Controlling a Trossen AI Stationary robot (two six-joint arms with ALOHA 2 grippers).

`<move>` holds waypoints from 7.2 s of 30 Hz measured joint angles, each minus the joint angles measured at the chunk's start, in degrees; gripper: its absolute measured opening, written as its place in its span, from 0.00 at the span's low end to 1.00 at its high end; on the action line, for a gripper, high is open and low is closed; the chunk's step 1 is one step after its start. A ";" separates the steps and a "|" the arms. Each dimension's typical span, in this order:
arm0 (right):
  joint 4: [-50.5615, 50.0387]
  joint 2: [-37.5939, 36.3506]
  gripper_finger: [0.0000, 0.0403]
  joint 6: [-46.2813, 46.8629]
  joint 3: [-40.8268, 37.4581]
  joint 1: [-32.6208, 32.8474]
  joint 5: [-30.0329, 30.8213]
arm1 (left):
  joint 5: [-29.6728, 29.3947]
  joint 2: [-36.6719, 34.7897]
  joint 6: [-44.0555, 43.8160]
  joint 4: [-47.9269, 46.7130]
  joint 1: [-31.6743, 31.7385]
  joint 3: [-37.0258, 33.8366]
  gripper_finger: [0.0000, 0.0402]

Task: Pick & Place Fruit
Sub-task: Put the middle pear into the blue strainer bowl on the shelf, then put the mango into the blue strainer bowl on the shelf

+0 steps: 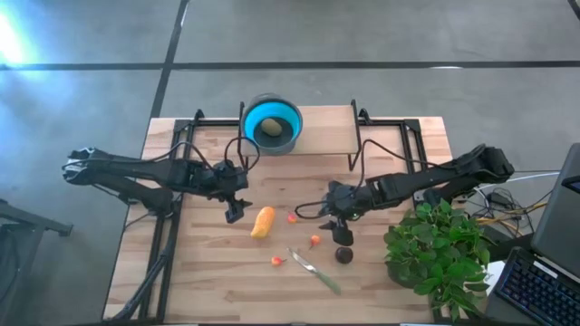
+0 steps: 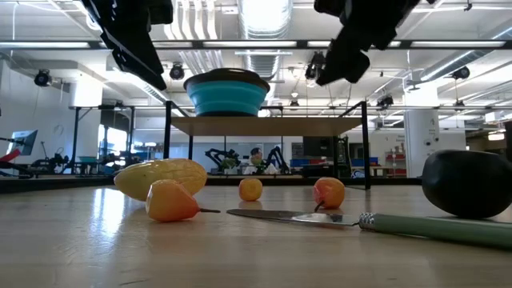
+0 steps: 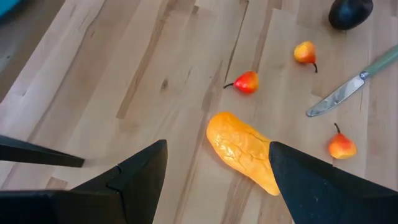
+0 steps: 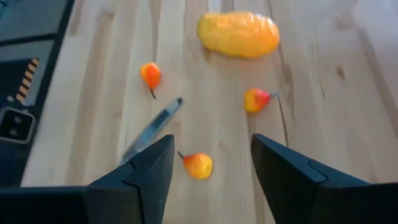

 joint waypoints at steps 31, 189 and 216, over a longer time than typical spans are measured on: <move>5.78 23.85 0.78 -11.05 4.68 4.50 -0.33 | -1.82 0.04 -0.81 0.52 0.02 -0.15 0.71; 3.07 24.68 0.47 1.19 35.86 -26.85 13.50 | -15.91 -5.53 -1.48 -2.30 0.20 -0.22 0.71; -3.60 11.18 0.29 -8.66 35.86 -22.98 13.55 | -8.63 -5.51 -6.12 -2.49 0.02 2.19 0.71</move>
